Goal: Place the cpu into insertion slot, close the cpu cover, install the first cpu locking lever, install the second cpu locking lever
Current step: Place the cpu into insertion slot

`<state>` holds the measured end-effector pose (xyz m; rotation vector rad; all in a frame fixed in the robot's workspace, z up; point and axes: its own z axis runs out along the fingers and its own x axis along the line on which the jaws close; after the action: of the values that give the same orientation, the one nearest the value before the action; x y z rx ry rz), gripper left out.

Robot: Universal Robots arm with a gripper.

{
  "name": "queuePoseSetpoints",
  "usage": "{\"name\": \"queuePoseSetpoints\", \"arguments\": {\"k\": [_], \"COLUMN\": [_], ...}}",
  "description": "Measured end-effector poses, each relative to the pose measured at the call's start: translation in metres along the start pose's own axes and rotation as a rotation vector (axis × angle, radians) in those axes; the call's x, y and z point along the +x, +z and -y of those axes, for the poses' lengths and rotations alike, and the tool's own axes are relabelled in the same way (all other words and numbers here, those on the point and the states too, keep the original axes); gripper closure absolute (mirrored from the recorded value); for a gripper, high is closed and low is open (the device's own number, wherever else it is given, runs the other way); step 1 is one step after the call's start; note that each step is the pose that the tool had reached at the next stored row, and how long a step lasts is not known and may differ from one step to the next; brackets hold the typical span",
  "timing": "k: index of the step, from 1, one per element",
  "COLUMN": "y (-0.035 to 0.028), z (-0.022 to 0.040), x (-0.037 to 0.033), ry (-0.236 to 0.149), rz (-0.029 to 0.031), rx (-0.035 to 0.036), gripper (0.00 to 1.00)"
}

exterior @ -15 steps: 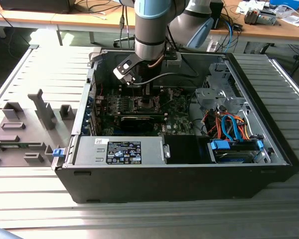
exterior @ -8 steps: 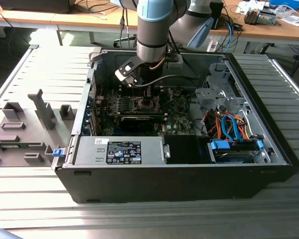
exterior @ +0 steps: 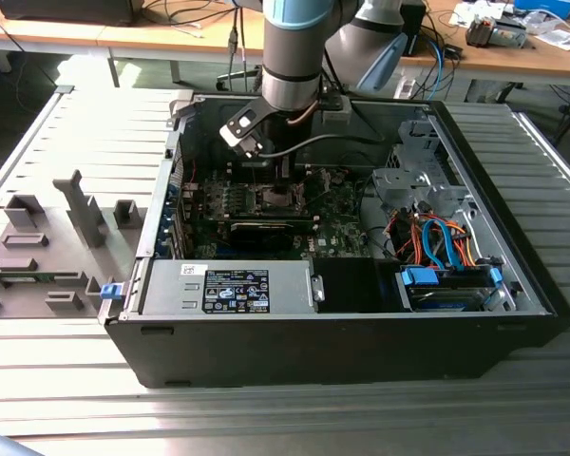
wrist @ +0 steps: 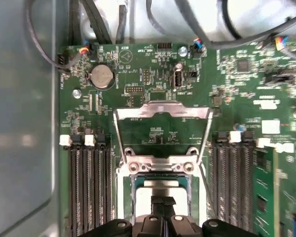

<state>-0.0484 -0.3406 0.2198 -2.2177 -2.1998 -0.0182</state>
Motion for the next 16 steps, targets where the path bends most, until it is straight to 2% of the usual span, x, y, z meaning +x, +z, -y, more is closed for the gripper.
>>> {"name": "queuePoseSetpoints", "arguments": {"k": [4,7,12,16], "y": [-0.0222,-0.0323,-0.0458,-0.0464], "z": [-0.0003,-0.0006,-0.0008,-0.0008], "x": [0.0004,0.0006,0.0009,0.0009], "ry": [0.0,0.0,0.0,0.0], "rz": [-0.0001,0.0,0.0001,0.0], "rx": [-0.0001,0.0,0.0001,0.0], "gripper": [0.89,0.89,0.89,0.89]}}
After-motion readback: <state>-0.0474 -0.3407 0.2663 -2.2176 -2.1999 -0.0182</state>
